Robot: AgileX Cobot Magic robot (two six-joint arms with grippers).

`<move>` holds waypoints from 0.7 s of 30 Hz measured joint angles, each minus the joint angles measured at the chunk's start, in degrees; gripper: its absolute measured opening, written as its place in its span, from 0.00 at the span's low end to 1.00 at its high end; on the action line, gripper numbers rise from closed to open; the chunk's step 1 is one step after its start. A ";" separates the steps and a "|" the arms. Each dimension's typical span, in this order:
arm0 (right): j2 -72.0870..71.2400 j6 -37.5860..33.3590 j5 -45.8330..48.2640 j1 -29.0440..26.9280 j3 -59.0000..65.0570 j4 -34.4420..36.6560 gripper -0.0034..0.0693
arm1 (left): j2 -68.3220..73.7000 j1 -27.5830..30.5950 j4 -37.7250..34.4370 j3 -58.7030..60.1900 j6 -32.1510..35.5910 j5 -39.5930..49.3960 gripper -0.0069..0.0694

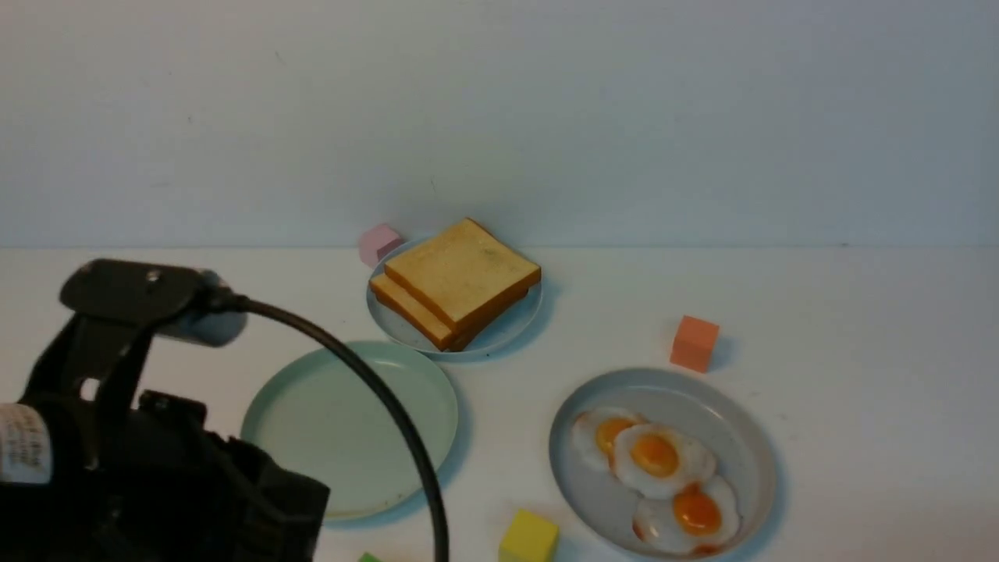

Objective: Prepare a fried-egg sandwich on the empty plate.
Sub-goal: Use the left arm to grab a slice of bread

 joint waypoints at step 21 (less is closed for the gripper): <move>37.00 -17.76 56.84 7.54 -54.61 4.41 0.05 | 36.48 8.65 0.62 -32.09 12.35 8.63 0.07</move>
